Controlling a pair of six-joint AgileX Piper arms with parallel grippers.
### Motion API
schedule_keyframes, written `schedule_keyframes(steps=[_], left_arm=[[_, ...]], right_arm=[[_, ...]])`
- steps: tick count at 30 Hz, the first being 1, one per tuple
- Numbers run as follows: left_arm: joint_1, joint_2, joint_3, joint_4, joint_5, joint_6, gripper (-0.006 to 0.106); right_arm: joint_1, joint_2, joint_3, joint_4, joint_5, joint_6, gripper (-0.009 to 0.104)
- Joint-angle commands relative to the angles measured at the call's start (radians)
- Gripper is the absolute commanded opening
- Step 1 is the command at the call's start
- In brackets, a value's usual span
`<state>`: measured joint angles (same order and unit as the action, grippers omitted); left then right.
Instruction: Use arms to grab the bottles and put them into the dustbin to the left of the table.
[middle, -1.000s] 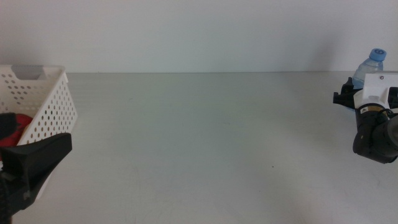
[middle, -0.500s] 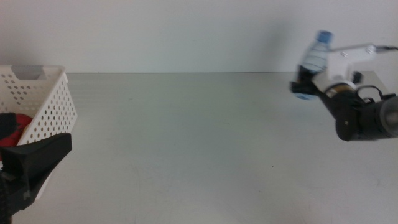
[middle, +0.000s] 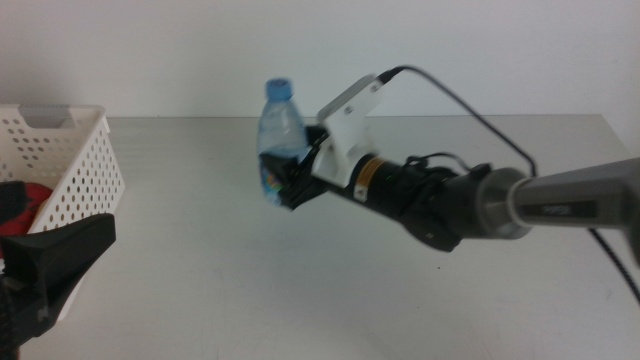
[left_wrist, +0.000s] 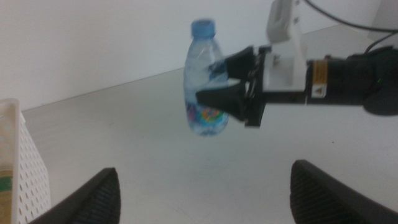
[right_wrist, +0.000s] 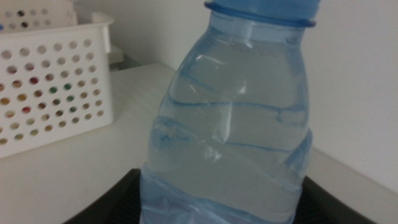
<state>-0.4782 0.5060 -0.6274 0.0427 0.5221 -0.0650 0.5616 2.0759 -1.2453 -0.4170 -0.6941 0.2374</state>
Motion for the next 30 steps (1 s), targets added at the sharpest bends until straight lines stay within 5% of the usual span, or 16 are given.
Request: schedule_keyframes(steps=[1,16,17,20,24,30], left_arm=[[0.002,0.002,-0.024,-0.001,-0.077,-0.013,0.094],[0.002,0.002,-0.024,-0.001,-0.078,-0.013,0.094],[0.002,0.002,-0.024,-0.001,-0.078,-0.013,0.094],[0.002,0.002,-0.024,-0.001,-0.078,-0.013,0.094],[0.002,0.002,-0.024,-0.001,-0.078,-0.013,0.094],[0.002,0.002,-0.024,0.0,-0.078,-0.013,0.093]], right_arm=[[0.028,-0.031,-0.058,0.015,-0.112,0.002,-0.001],[0.068,0.05,-0.074,0.03,-0.108,-0.006,0.002],[0.068,0.05,-0.071,0.024,-0.104,0.017,0.043],[0.067,0.039,-0.051,0.024,-0.104,0.03,0.063],[0.067,-0.021,0.008,0.025,-0.103,0.032,0.076],[0.051,-0.228,0.208,0.022,-0.094,0.085,0.074]])
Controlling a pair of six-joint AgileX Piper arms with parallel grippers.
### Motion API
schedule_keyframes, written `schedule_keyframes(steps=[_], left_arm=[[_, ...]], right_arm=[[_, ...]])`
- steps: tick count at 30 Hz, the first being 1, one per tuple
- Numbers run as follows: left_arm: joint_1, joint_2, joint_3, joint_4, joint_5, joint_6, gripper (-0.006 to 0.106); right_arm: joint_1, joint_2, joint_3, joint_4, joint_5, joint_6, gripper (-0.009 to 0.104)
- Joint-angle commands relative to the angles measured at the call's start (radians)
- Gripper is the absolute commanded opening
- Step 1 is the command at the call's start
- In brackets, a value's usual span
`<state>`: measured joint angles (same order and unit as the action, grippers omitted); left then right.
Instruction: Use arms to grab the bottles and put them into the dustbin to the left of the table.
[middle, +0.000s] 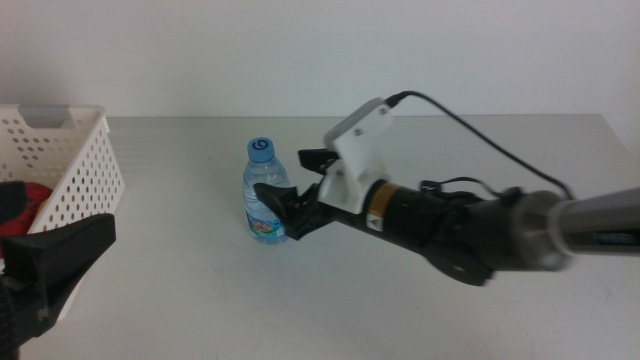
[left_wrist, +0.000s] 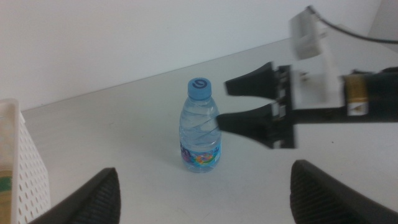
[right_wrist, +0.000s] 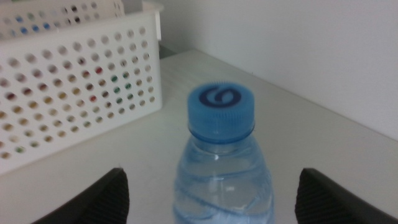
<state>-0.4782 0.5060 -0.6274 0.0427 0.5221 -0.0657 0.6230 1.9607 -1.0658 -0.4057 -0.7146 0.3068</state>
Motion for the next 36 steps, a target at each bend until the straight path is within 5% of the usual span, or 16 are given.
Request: schedule_keyframes(steps=[1,6,12,15,18,26,30,36], left_arm=[[0.002,0.002,-0.024,0.0,-0.078,-0.012,0.093],[0.002,0.002,-0.024,0.0,-0.078,-0.012,0.093],[0.002,0.002,-0.024,0.0,-0.077,-0.012,0.093],[0.002,0.002,-0.024,0.0,-0.077,-0.012,0.093],[0.002,0.002,-0.024,0.0,-0.077,-0.012,0.093],[0.002,0.002,-0.024,0.0,-0.077,-0.012,0.093],[0.002,0.002,-0.024,0.0,-0.077,-0.012,0.093],[0.002,0.002,-0.024,0.0,-0.077,-0.012,0.093]], right_arm=[[-0.013,-0.16,0.07,0.01,-0.064,0.029,0.073],[-0.013,-0.407,0.219,-0.046,0.076,0.141,0.071],[-0.013,-0.675,0.257,-0.23,0.395,0.396,0.071],[-0.013,-0.817,0.258,-0.228,0.579,0.485,0.071],[-0.012,-0.935,0.258,-0.098,0.733,0.363,0.069],[-0.012,-1.128,0.258,0.479,0.957,-0.332,0.065],[-0.012,-1.159,0.258,0.596,1.051,-0.512,0.065],[-0.012,-1.159,0.256,0.603,1.046,-0.52,0.065]])
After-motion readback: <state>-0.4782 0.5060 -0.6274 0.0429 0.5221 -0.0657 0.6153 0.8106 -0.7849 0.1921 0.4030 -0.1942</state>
